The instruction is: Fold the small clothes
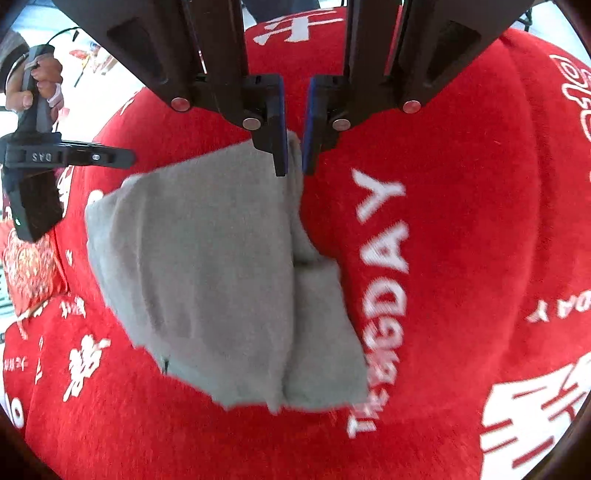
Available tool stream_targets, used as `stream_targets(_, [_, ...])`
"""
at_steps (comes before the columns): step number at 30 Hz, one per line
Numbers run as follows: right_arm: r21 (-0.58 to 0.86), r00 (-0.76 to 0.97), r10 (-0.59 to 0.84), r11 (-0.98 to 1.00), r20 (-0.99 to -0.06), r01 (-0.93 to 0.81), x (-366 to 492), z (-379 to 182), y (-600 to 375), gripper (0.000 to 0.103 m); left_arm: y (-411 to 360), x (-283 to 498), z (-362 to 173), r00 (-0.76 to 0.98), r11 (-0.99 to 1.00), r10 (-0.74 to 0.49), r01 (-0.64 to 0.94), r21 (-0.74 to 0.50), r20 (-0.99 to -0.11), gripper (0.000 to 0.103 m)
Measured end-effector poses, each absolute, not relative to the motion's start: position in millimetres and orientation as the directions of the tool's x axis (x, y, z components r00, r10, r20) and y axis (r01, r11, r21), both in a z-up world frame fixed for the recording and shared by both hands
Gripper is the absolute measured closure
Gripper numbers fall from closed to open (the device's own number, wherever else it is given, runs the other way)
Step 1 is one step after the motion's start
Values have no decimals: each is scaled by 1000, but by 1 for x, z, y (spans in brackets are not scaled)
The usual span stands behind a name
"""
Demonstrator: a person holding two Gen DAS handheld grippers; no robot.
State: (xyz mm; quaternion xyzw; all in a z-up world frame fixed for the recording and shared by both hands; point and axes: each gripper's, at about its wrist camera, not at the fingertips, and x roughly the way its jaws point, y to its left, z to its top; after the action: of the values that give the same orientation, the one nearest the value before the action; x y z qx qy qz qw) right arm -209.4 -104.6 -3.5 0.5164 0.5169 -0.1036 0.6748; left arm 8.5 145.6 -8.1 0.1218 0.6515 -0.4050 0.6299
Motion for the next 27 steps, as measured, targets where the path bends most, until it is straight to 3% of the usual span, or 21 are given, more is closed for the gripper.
stream_targets(10, [342, 341, 92, 482, -935, 807, -190, 4, -236, 91, 59, 61, 1, -5, 698, -425, 635, -332, -905, 95])
stream_targets(14, [270, 257, 92, 457, -962, 847, -198, -24, -269, 93, 32, 72, -27, 34, 766, -351, 585, -266, -936, 95])
stream_targets(16, [346, 325, 122, 393, -938, 852, -213, -31, -281, 95, 32, 78, -43, 27, 804, -301, 545, -239, -953, 95])
stream_targets(20, [320, 301, 111, 349, -947, 881, -236, -19, -288, 93, 45, 83, -45, 14, 826, -307, 501, -260, -951, 95])
stream_targets(22, [331, 307, 124, 359, -944, 873, -244, -11, -281, 88, 55, 80, -38, 37, 829, -291, 508, -233, -956, 95])
stream_targets(23, [329, 305, 123, 368, -944, 869, -246, -7, -278, 79, 58, 77, -34, 49, 830, -281, 513, -217, -959, 95])
stream_targets(24, [322, 300, 120, 381, -947, 866, -245, -2, -272, 62, 61, 73, -29, 54, 828, -279, 519, -212, -959, 95])
stream_targets(26, [307, 289, 108, 407, -951, 860, -246, 6, -255, 43, 68, 62, -21, 59, 822, -286, 529, -213, -956, 95])
stream_targets(27, [311, 290, 115, 421, -950, 852, -244, 9, -247, 43, 71, 56, -17, 65, 819, -285, 535, -207, -956, 95])
